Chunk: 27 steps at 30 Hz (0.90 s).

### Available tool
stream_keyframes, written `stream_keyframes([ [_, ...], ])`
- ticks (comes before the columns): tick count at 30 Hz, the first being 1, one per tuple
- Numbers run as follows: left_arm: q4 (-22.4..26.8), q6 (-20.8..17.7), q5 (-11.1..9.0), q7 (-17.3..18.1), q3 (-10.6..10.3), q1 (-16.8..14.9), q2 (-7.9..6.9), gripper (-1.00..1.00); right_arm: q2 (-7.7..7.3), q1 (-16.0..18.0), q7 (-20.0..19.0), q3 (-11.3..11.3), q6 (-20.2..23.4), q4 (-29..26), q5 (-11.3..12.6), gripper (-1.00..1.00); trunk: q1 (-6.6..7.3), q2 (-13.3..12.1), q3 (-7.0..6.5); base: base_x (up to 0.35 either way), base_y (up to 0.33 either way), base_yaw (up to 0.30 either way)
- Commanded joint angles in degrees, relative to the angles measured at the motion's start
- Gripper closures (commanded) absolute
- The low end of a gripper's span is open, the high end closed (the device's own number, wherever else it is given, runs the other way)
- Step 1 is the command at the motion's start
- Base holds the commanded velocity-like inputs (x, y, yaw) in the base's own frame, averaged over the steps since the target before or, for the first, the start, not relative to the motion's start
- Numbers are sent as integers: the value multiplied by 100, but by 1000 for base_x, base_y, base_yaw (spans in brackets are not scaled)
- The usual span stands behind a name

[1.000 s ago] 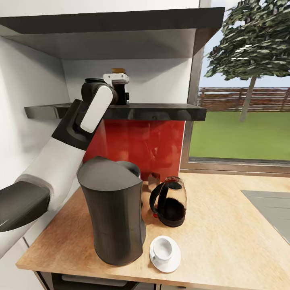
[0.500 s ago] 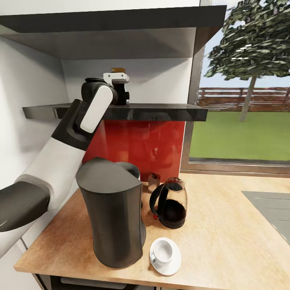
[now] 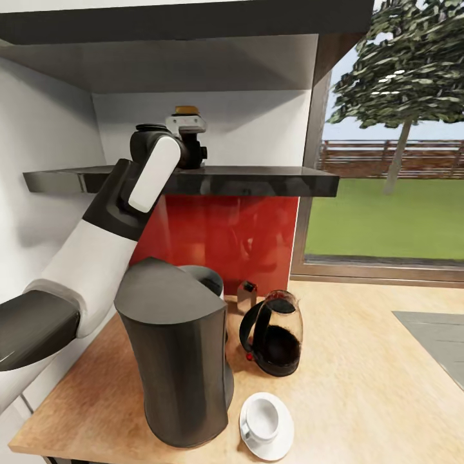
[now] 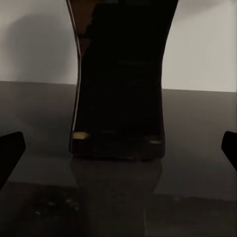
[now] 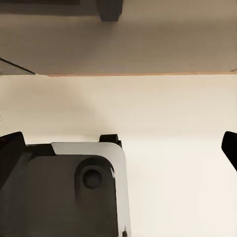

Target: Set up a coffee station on the kitchen countertop: keep the coffee maker on the countertop, move the bottle of coffee from the kitchen shelf to the counter next to the coffee maker, place a paper coffee filter on top of the coffee maker, put the saucer next to the coffee maker with the coffee cup on the saucer, and place the electric kettle next to the coffee maker.

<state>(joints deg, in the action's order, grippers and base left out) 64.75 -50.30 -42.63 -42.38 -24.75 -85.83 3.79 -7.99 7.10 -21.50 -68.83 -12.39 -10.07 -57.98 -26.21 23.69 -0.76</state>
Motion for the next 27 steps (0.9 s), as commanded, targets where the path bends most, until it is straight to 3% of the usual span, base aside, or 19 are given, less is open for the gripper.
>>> stream_keyframes([
  [1, -1, -4, -60, -59, -5, -4, -1, -100, 3, 2, -25, -49, -18, -4, -47, -100, -2, 4, 3, 34, 0, 0],
  [12, -33, 8, -36, -77, -6, -4, 34, -100, 7, 2, -26, -44, -18, -4, -49, -100, -2, 4, 3, 137, 0, 0],
  [18, -486, 22, -29, -53, 37, -4, 147, -100, 8, 2, -22, -43, -18, -1, -50, -100, -2, 4, 3, 3, 0, 0],
  [27, -548, 55, -2, -46, 310, -4, 135, -100, 8, 2, -22, -43, -18, 19, -51, -100, -2, 4, 3, 0, 0, 0],
])
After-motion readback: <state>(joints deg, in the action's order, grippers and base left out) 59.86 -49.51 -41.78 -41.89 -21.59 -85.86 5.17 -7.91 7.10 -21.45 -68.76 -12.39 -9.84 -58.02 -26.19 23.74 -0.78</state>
